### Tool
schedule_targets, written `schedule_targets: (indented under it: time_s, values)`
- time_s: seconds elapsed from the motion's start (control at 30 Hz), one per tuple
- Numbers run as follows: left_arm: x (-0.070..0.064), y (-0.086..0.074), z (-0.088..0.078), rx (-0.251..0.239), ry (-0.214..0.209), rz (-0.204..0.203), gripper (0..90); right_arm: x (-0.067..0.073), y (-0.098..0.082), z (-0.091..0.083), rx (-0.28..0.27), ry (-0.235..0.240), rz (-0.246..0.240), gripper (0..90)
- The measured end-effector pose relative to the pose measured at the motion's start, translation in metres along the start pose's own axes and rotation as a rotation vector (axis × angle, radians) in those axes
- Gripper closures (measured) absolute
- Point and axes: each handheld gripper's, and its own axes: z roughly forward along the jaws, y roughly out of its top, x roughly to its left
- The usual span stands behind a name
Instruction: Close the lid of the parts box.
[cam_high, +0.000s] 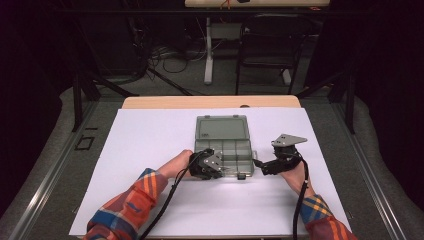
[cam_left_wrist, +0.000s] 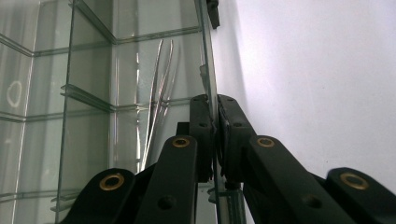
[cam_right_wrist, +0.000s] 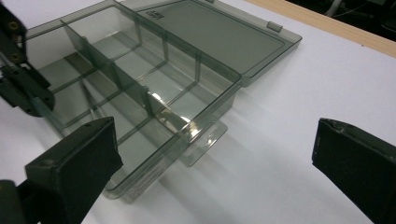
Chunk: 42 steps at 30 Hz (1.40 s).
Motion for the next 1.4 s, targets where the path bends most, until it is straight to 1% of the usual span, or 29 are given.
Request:
schedule_targets:
  time_s: [0.03, 0.13, 0.17, 0.2, 0.27, 0.3, 0.4, 0.53, 0.63, 0.7, 0.73, 0.8, 0.87, 0.93, 0.97, 1.0, 1.1, 1.13, 1.17, 1.23, 1.3, 1.33, 1.4]
  values:
    - [0.0, 0.0, 0.0, 0.004, 0.004, 0.003, 85.5, -0.002, 0.001, 0.002, 0.002, 0.002, 0.005, 0.0]
    - [0.0, 0.0, 0.0, -0.005, 0.003, 0.004, 85.5, -0.008, 0.005, 0.006, 0.012, 0.003, 0.011, 0.0]
    - [0.0, -0.001, 0.001, -0.013, -0.004, -0.008, 85.5, -0.01, 0.007, 0.007, 0.012, 0.003, 0.014, 0.0]
    - [0.001, -0.001, 0.0, -0.014, -0.006, -0.007, 85.6, -0.012, 0.008, 0.009, 0.012, 0.0, 0.015, 0.0]
    - [0.001, -0.001, 0.0, -0.006, -0.01, -0.005, 85.6, -0.015, 0.012, 0.011, 0.012, 0.001, 0.019, 0.0]
    - [0.001, -0.001, 0.0, -0.006, -0.005, -0.002, 85.5, -0.016, 0.013, 0.011, 0.01, 0.002, 0.024, 0.0]
    - [0.0, 0.0, 0.0, -0.004, -0.003, 0.001, 85.6, -0.018, 0.019, 0.014, 0.0, -0.015, 0.014, 0.0]
    - [0.001, -0.001, 0.0, -0.003, -0.01, -0.003, 85.7, -0.022, 0.027, 0.02, 0.005, -0.015, 0.01, 0.0]
    - [0.001, 0.0, 0.0, -0.002, -0.011, -0.002, 85.7, -0.026, 0.034, 0.025, 0.015, -0.02, 0.009, 2.9]
    - [0.001, -0.001, 0.0, -0.004, -0.013, -0.004, 85.7, -0.029, 0.037, 0.03, 0.026, -0.021, 0.007, 8.6]
    - [0.001, -0.001, 0.0, -0.005, -0.015, -0.005, 85.7, -0.03, 0.038, 0.032, 0.033, -0.024, 0.011, 12.7]
    - [0.001, -0.001, 0.0, -0.003, -0.013, -0.002, 85.7, -0.034, 0.041, 0.036, 0.043, -0.027, 0.023, 17.5]
    - [0.001, 0.0, 0.0, -0.001, -0.009, 0.0, 85.6, -0.039, 0.043, 0.04, 0.058, -0.038, 0.025, 27.7]
    - [0.002, -0.001, 0.0, -0.004, -0.017, -0.003, 85.6, -0.045, 0.046, 0.042, 0.068, -0.036, 0.041, 34.9]
    - [0.002, -0.001, 0.001, -0.006, -0.018, -0.006, 85.7, -0.047, 0.046, 0.044, 0.071, -0.037, 0.049, 42.2]
    - [0.001, -0.001, 0.001, -0.012, -0.014, -0.013, 85.7, -0.049, 0.047, 0.046, 0.075, -0.036, 0.05, 45.6]
    - [0.002, -0.001, 0.001, -0.009, -0.019, -0.005, 85.7, -0.051, 0.047, 0.054, 0.107, -0.03, 0.046, 62.0]
    - [0.001, -0.001, 0.001, -0.011, -0.018, -0.011, 85.7, -0.052, 0.046, 0.057, 0.112, -0.033, 0.046, 69.0]
    - [0.001, -0.001, 0.001, -0.012, -0.02, -0.018, 85.8, -0.052, 0.046, 0.059, 0.118, -0.032, 0.035, 73.4]
    - [0.002, -0.002, 0.001, -0.014, -0.027, -0.016, 85.8, -0.052, 0.045, 0.064, 0.139, -0.039, 0.02, 82.0]
    - [0.002, -0.002, 0.001, -0.013, -0.028, -0.015, 85.8, -0.053, 0.043, 0.069, 0.147, -0.041, 0.012, 88.5]
    - [0.002, -0.001, 0.001, -0.008, -0.025, -0.013, 85.8, -0.054, 0.042, 0.072, 0.153, -0.036, 0.01, 90.0]
    - [0.002, 0.0, 0.001, -0.002, -0.018, 0.002, 85.8, -0.054, 0.04, 0.077, 0.171, -0.034, -0.003, 90.0]
